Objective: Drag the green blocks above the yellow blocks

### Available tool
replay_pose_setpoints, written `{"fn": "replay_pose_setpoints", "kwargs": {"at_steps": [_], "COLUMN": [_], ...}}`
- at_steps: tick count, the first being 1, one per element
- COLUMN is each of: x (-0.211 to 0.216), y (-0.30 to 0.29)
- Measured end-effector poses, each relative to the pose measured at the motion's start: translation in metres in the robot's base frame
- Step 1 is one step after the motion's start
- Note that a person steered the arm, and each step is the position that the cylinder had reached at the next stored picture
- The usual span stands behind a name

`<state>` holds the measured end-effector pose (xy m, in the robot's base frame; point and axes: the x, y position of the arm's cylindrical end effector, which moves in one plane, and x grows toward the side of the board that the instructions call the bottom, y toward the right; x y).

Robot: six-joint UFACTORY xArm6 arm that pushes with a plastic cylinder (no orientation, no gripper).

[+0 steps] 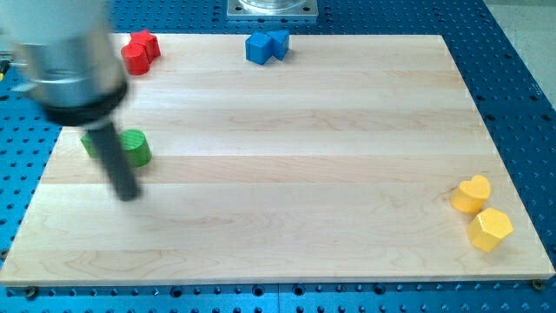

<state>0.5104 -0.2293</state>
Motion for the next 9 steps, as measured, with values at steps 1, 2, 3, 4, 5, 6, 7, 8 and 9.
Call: {"fn": "replay_pose_setpoints", "kwargs": {"at_steps": [1, 2, 3, 4, 5, 6, 7, 8, 9], "x": [-0.03, -0.064, -0.058, -0.047, -0.057, -0.052, -0.028, -0.019, -0.004], "y": [-0.051, -0.04, 0.035, 0.118, 0.091, 0.126, 0.204, 0.253, 0.259]}}
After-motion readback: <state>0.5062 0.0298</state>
